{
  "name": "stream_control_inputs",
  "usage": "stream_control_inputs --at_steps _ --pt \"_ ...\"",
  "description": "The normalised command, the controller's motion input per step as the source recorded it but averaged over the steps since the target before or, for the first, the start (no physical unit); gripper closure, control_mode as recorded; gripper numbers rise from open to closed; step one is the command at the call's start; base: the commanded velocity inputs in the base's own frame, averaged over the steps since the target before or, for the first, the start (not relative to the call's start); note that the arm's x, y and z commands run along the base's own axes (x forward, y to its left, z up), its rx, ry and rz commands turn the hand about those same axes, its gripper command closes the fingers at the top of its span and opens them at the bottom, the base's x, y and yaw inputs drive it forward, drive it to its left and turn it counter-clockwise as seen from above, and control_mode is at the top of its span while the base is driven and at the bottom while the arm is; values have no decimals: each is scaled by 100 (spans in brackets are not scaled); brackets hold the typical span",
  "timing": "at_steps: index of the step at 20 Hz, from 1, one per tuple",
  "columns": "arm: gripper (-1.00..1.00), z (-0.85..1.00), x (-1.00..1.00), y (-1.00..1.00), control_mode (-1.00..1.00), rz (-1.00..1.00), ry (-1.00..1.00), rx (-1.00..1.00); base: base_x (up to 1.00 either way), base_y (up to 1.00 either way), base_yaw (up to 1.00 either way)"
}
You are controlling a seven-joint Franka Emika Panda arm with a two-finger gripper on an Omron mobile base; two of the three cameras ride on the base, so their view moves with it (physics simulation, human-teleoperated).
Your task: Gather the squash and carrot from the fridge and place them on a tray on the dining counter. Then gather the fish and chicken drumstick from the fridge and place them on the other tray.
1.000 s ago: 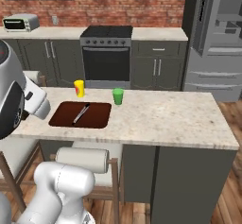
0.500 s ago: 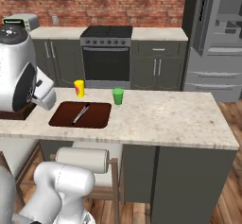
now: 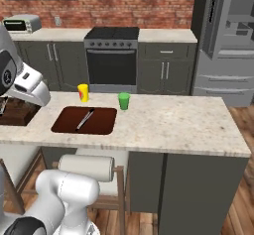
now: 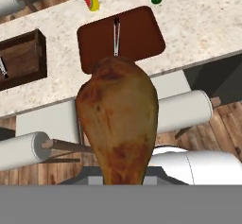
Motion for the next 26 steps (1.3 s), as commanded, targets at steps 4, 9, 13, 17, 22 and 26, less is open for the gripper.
stream_control_inputs --at_steps 4,9,13,17,22,26 --pt "100 -3 -1 0 -100 0 0 -1 0 0 0" --pt "100 -33 12 1 -100 -1 3 -4 0 0 0" --pt "100 -50 38 0 -100 -3 0 -4 0 0 0" --pt "100 -41 43 0 -100 -5 0 0 0 0 0" --pt "100 -41 55 7 -100 -4 1 0 0 0 0" --pt "100 -39 41 11 -100 -1 0 0 0 0 0"
